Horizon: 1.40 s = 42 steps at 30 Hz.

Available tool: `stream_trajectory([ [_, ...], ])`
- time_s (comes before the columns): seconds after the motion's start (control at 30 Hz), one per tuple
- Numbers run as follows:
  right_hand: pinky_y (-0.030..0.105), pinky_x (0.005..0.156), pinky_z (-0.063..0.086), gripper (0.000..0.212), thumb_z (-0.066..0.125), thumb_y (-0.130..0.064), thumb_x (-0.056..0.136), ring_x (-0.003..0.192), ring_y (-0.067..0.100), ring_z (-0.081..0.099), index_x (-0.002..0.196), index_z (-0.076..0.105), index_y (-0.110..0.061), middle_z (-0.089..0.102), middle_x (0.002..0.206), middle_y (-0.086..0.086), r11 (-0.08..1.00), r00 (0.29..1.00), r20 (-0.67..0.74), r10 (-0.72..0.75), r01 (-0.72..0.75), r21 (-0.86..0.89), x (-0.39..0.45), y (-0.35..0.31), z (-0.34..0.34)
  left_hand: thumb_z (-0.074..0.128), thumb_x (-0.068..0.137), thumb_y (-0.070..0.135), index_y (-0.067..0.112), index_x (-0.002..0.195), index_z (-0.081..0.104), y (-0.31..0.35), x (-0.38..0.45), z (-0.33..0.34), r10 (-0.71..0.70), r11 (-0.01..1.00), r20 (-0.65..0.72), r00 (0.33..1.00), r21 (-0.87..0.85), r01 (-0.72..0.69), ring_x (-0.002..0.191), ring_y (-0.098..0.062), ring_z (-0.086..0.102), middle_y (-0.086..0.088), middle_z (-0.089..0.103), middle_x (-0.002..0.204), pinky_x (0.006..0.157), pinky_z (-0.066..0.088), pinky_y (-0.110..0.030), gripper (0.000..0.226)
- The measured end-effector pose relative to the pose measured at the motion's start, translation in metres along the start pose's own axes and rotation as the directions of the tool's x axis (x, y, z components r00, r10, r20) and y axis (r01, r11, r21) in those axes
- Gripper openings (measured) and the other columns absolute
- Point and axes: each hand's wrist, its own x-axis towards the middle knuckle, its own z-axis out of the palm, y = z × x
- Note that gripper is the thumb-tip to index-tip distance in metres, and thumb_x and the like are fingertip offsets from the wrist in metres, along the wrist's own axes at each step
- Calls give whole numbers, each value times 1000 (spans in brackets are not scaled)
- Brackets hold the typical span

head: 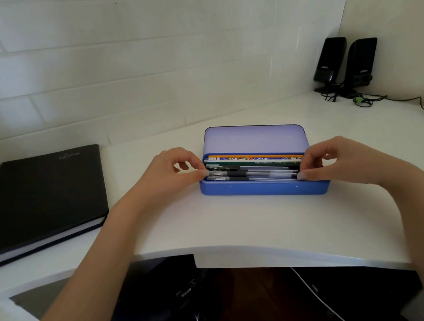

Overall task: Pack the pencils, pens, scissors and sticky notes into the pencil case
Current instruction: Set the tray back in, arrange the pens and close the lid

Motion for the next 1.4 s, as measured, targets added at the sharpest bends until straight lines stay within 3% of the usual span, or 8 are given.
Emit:
stream_trajectory([
  [0.1, 30, 80, 45, 12, 76, -21, 75, 60, 7, 48, 64, 71, -22, 60, 57, -14, 1000, 1000, 21, -1, 1, 9, 0, -1, 0, 74, 75, 28, 23, 76, 72, -1, 1, 1, 4, 1000, 7, 1000, 6, -4, 81, -11, 52, 11, 61, 85, 72, 39, -23, 4],
  [0.3, 28, 71, 46, 12, 78, -16, 71, 58, 7, 50, 71, 66, -16, 66, 69, 1, 998, 998, -48, -39, 41, 37, 0, -3, 2, 70, 80, 20, 27, 74, 68, 2, 2, 4, -8, 1000, 3, 1000, 14, 8, 82, -10, 51, 13, 56, 86, 70, 38, -17, 9],
  [0.53, 23, 67, 46, 13, 80, -18, 70, 57, 6, 50, 71, 67, -19, 65, 65, -5, 999, 997, -59, -41, 41, 1, 3, 1, 3, 64, 85, 18, 30, 71, 60, 4, 4, 6, -7, 1000, 30, 1000, 25, 6, 86, -1, 46, 14, 47, 90, 68, 36, -5, 20],
  [0.67, 17, 63, 42, 10, 76, -16, 75, 57, 5, 48, 70, 68, -19, 65, 63, -9, 997, 996, -38, -74, 74, -9, 3, 0, 5, 58, 90, 16, 27, 73, 59, 2, 5, 7, -7, 1000, 64, 998, 12, 6, 93, -8, 44, 14, 45, 90, 75, 33, -17, 20],
  [0.77, 22, 64, 43, 6, 73, -19, 77, 61, 11, 50, 72, 73, -22, 69, 69, -5, 997, 997, -3, -81, 81, -11, 3, -1, 7, 54, 92, 19, 24, 74, 60, -1, 7, 9, -17, 1000, 78, 997, 11, 16, 105, -15, 41, 14, 45, 93, 86, 29, -24, 20],
  [0.97, 14, 59, 38, 5, 75, -24, 75, 59, 6, 48, 71, 72, -23, 68, 71, 4, 998, 998, 12, -60, 60, 29, 4, -4, 9, 52, 93, 24, 25, 69, 59, 2, 6, 15, -37, 999, 63, 997, 25, 36, 106, -11, 33, 16, 44, 95, 90, 28, -24, 24],
  [1.17, 10, 59, 38, 11, 71, -25, 79, 57, 1, 48, 69, 68, -23, 62, 65, -6, 1000, 1000, -6, -27, 27, -11, 7, -6, 14, 58, 88, 23, 26, 65, 57, 1, 6, 17, -3, 1000, 2, 1000, 31, 3, 106, -12, 38, 15, 48, 94, 82, 36, -21, 24],
  [1.4, 6, 57, 40, 8, 73, -21, 77, 54, -1, 54, 70, 73, -17, 65, 56, -18, 1000, 996, -89, -28, 27, -10, 7, -10, 14, 65, 85, 23, 34, 73, 57, 6, 6, 10, 53, 998, -77, 996, 31, -51, 100, -14, 45, 12, 50, 91, 73, 37, -16, 18],
])
